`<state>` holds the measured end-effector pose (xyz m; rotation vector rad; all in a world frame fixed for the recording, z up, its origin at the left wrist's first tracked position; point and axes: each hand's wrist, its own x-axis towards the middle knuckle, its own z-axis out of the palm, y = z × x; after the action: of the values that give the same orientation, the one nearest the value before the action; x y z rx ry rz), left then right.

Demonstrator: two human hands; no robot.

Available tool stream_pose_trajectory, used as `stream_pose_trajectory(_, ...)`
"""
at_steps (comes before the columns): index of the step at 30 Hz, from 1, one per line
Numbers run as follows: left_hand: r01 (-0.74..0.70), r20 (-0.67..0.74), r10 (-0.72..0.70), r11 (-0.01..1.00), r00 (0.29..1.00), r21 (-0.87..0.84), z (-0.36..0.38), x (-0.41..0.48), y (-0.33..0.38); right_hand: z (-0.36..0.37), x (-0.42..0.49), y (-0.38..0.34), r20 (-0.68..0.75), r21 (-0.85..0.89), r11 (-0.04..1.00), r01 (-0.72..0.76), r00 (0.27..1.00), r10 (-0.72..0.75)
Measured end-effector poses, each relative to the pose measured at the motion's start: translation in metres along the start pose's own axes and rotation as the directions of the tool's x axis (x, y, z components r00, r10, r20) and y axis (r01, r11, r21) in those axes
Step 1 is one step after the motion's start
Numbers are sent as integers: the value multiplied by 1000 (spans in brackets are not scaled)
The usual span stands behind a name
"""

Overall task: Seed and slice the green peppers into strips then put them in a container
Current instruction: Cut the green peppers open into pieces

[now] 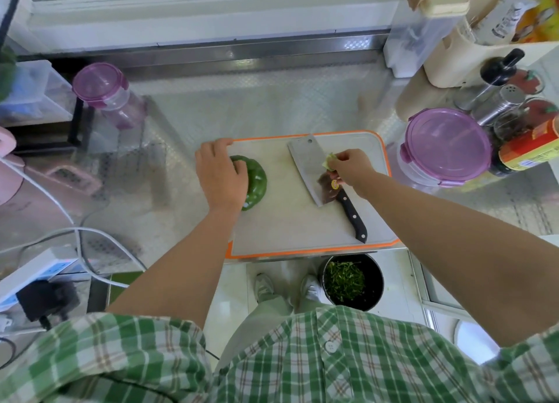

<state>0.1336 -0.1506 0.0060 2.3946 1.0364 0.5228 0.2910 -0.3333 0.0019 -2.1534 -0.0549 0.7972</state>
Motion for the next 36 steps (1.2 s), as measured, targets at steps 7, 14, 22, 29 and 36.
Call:
stream_pose_trajectory(7, -267, 359, 303, 953, 883, -145, 56, -12, 64, -26, 7, 32, -15, 13, 993, -115, 993, 115)
stream_pose_trajectory(14, -221, 488, 151, 971, 860, 89, 102, -19, 76, -34, 0, 46, 96, 32, 986, -165, 982, 161)
stream_pose_trajectory(22, 229, 477, -265, 964, 838, 134, 104, -11, 87, -19, -8, 26, 323, -38, 978, -203, 924, 204)
stream_pose_trajectory(29, 434, 572, -323, 899, 754, -64, 109, -10, 69, -5, 3, 30, 305, -29, 973, -228, 925, 225)
stream_pose_trajectory(36, 499, 541, -293, 819, 788, -283, 89, -2, 75, -9, 4, 26, 153, 34, 999, -15, 988, 10)
